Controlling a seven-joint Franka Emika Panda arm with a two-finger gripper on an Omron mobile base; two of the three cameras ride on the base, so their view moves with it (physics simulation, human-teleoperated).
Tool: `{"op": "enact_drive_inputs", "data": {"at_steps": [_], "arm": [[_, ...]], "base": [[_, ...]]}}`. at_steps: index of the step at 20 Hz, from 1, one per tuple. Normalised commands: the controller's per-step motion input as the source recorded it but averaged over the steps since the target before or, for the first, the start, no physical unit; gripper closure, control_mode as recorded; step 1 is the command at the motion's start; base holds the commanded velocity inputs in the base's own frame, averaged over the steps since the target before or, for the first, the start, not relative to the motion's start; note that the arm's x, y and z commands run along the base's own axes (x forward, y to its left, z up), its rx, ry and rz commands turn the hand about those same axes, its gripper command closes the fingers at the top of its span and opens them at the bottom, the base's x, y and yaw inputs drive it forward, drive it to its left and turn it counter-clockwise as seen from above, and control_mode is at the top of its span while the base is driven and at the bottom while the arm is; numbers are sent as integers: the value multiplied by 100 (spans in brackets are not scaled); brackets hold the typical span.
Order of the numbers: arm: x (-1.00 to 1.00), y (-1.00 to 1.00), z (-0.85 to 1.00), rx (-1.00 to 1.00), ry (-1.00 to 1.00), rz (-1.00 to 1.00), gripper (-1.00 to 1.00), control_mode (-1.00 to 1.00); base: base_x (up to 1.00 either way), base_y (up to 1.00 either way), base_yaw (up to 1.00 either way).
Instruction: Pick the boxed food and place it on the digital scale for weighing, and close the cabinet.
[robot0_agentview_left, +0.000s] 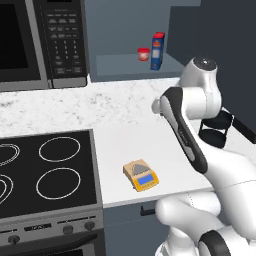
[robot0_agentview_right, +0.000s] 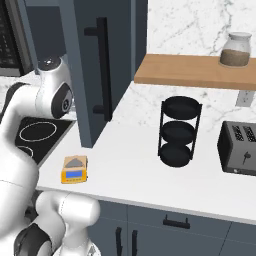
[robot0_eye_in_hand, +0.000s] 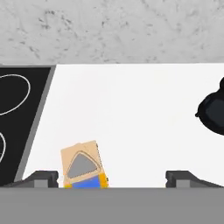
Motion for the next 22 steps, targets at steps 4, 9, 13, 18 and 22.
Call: {"op": "enact_drive_inputs", "data": {"at_steps": [4, 9, 13, 18, 22], "arm": [[0, 24, 43, 0, -36, 0, -100, -100], [0, 10, 59, -4, -33, 0, -100, -100], [-3, 2, 66, -2, -30, 0, -100, -100], [-6, 1, 50, 0, -21, 0, -100, -100], [0, 0, 37, 0, -1, 0, -100, -100]], "base": [[0, 0, 0], [0, 0, 0], [0, 0, 0], [0, 0, 0], [0, 0, 0]]}}
